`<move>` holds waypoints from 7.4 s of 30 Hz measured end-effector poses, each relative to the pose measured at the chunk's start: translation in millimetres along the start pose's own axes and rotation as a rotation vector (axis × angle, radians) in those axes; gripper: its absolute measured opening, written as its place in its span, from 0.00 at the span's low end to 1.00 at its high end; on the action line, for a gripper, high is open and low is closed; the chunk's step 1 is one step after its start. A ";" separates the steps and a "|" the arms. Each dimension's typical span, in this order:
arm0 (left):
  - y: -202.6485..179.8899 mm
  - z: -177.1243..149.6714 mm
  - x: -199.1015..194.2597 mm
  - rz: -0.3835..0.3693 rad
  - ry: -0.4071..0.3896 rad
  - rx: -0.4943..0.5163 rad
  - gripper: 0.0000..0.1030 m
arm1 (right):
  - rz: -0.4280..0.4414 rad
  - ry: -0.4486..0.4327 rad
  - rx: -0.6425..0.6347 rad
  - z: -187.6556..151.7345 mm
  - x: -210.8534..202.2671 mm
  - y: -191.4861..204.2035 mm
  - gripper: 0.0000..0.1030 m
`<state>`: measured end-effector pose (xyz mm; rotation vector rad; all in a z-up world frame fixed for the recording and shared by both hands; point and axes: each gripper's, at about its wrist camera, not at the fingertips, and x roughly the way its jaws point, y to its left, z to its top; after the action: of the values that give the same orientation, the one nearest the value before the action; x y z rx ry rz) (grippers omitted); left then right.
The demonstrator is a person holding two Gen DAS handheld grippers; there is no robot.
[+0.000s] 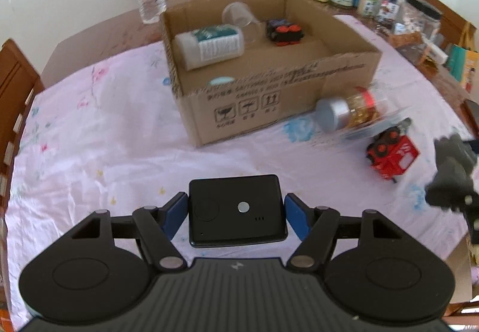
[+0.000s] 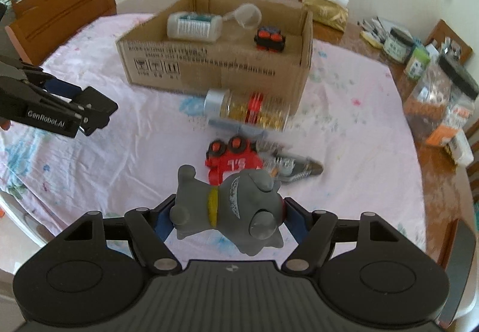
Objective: Organize rigid objects
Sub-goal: 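Lower the grey cat toy into the box and open the right gripper while the left gripper carries the pad, then lower the black square pad into the box and open the left gripper, then grasp the red S.L toy train with the left gripper while the right gripper approaches the tape dispenser, then close the right gripper on the tape dispenser while the left gripper holds the train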
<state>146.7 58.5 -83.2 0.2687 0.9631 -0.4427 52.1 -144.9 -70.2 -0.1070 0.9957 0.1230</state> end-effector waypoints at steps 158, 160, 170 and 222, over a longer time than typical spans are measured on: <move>-112.2 0.3 49.8 0.069 -0.024 -0.192 0.52 | 0.095 -0.071 -0.079 -10.0 80.2 -82.4 1.00; -110.1 0.8 49.1 0.065 -0.023 -0.192 0.49 | 0.082 -0.068 -0.061 -10.3 79.7 -80.7 1.00; -76.4 -12.1 42.3 0.115 -0.012 -0.238 0.49 | 0.060 -0.095 -0.029 -0.7 87.9 -69.7 1.00; -72.0 -23.7 36.1 0.086 -0.050 -0.179 0.49 | -0.001 -0.052 0.051 -33.3 56.1 -59.6 0.90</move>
<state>112.9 -3.8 -128.3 0.1353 0.9321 -0.2809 63.8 -205.6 -133.4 -0.0574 0.9467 0.0988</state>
